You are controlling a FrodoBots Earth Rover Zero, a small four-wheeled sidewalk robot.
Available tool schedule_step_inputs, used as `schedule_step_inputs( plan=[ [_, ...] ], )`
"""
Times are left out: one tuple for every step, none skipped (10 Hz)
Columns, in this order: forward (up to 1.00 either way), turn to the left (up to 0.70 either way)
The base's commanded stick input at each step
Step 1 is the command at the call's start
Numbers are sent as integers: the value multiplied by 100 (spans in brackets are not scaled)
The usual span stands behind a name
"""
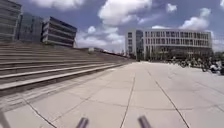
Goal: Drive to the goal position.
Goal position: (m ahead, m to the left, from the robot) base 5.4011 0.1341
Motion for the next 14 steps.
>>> schedule_step_inputs(
  plan=[
    [50, 0],
    [50, 0],
    [50, 0],
    [50, 0],
    [50, 0],
    [50, 0],
    [50, 0],
    [50, 0],
    [50, 0],
    [50, 0],
    [50, 0],
    [50, 0],
    [50, 0],
    [50, 0]
  ],
)
